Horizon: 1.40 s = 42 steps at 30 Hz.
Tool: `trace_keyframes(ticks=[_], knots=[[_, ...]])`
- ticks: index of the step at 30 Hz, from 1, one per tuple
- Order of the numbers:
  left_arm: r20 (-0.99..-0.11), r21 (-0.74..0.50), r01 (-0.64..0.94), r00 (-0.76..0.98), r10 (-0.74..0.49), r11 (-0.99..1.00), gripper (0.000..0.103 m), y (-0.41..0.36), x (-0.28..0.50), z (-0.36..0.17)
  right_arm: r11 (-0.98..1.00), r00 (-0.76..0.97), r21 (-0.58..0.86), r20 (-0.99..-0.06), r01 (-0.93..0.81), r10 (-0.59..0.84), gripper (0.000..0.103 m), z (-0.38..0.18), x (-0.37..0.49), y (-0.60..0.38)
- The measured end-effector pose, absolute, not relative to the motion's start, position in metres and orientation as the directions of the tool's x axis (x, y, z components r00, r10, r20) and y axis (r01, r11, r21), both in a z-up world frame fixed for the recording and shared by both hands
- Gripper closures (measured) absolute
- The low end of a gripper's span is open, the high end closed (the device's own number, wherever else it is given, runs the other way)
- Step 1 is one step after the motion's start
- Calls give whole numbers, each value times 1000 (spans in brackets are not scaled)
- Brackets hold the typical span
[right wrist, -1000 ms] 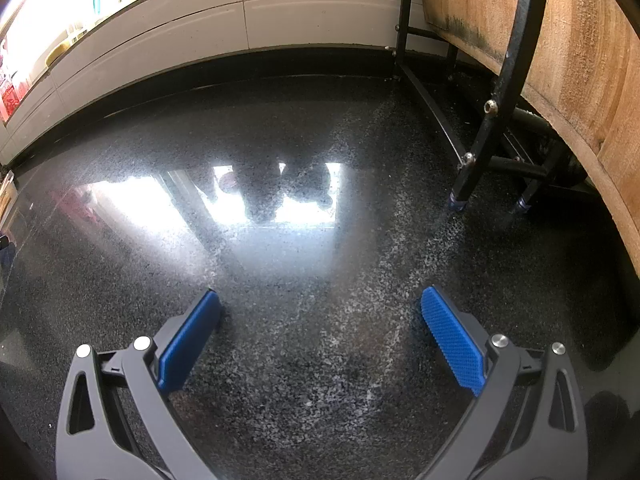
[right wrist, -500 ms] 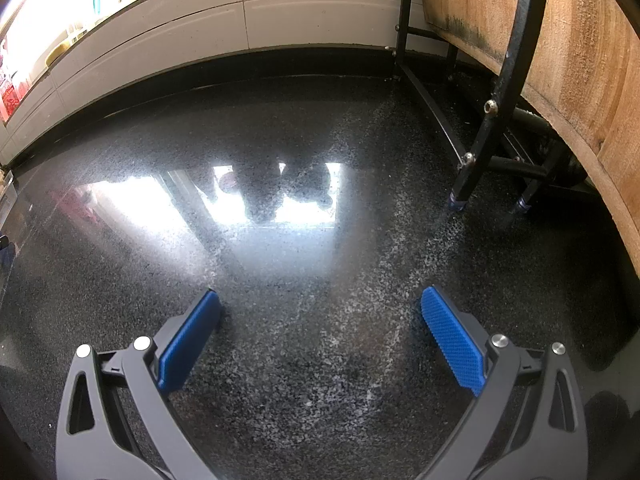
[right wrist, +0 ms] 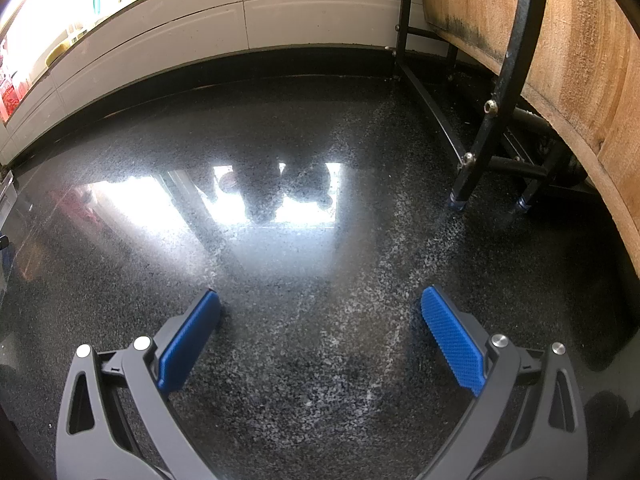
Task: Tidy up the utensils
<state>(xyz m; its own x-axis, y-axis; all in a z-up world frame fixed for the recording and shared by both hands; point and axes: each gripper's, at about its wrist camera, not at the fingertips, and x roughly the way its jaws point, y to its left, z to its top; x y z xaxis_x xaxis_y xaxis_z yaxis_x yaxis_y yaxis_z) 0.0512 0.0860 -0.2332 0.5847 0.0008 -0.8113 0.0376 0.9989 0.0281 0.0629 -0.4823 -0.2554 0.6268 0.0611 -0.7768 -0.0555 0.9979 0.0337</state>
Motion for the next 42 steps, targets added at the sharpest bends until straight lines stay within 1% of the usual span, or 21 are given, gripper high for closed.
trace_keyframes(ticks=[35, 42], knots=[[-812, 28, 37, 584, 1, 999, 5, 86, 52, -234, 998, 628, 33, -775, -58, 62, 5, -255, 61, -483], [-812, 28, 37, 584, 1, 999, 5, 86, 51, -234, 999, 627, 42, -779, 12, 25, 5, -256, 69, -475]])
